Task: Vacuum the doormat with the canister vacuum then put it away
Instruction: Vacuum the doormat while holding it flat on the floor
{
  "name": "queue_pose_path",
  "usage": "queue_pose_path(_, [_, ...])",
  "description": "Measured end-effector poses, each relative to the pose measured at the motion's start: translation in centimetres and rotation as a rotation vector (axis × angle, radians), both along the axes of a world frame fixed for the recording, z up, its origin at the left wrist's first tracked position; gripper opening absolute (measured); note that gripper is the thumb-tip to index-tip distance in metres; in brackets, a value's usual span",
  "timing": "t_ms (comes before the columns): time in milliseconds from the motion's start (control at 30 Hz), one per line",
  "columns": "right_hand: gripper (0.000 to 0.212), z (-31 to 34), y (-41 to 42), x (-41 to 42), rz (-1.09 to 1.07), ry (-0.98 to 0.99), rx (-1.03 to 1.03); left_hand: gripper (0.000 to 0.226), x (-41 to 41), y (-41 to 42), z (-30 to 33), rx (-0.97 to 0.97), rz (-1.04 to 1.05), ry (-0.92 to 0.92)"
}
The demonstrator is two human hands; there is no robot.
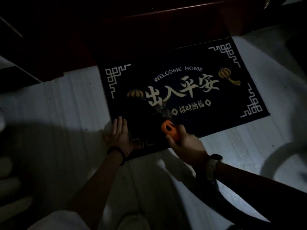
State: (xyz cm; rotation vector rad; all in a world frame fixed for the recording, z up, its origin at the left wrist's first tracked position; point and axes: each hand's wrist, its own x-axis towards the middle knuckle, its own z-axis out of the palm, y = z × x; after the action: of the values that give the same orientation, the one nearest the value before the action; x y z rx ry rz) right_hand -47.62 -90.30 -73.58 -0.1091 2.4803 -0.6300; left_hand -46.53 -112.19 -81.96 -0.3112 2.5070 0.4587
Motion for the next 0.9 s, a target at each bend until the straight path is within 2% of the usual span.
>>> queue_pose_path(67, [0.045, 0.8, 1.2, 0.0, 0.04, 0.03, 0.068, 0.121, 0.0, 0.1, -0.1, -0.025, -0.014, -0.01])
queue_pose_path(200, [0.045, 0.9, -1.3, -3.7, -0.013, 0.152, -0.055, 0.115, -0.7, 0.3, 0.9, -0.086, -0.12, -0.021])
queue_pose_path(267, [0.046, 0.2, -3.4, -6.2, -0.055, 0.208, -0.044, 0.113, -1.2, 0.2, 1.2, -0.118, -0.224, -0.01])
queue_pose_path(333, [0.048, -0.1, -4.6, -7.4, -0.081, 0.22, -0.014, 0.113, -1.4, 0.1, 1.1, -0.094, -0.229, -0.034])
queue_pose_path(500, [0.048, 1.7, -0.6, -1.1, -0.096, 0.003, -0.019, 0.123, -1.3, 0.1, 1.9, 0.028, -0.194, -0.01])
queue_pose_path(600, [0.048, 4.1, 2.1, 1.8, -0.022, -0.072, 0.15, 0.121, -1.6, 0.2, 2.7, -0.023, -0.257, -0.067])
queue_pose_path(667, [0.048, 4.8, 2.3, 1.3, -0.002, 0.02, 0.156, 0.118, -1.7, 0.4, 2.9, -0.098, -0.298, -0.069])
queue_pose_path(767, [0.048, 4.1, 0.4, -3.1, -0.083, 0.205, 0.011, 0.119, -2.2, 0.5, 2.6, -0.185, -0.345, -0.104])
queue_pose_path(900, [0.046, 0.9, -3.6, -10.0, -0.178, 0.224, -0.004, 0.117, -2.4, 0.1, 1.7, -0.172, -0.326, -0.167])
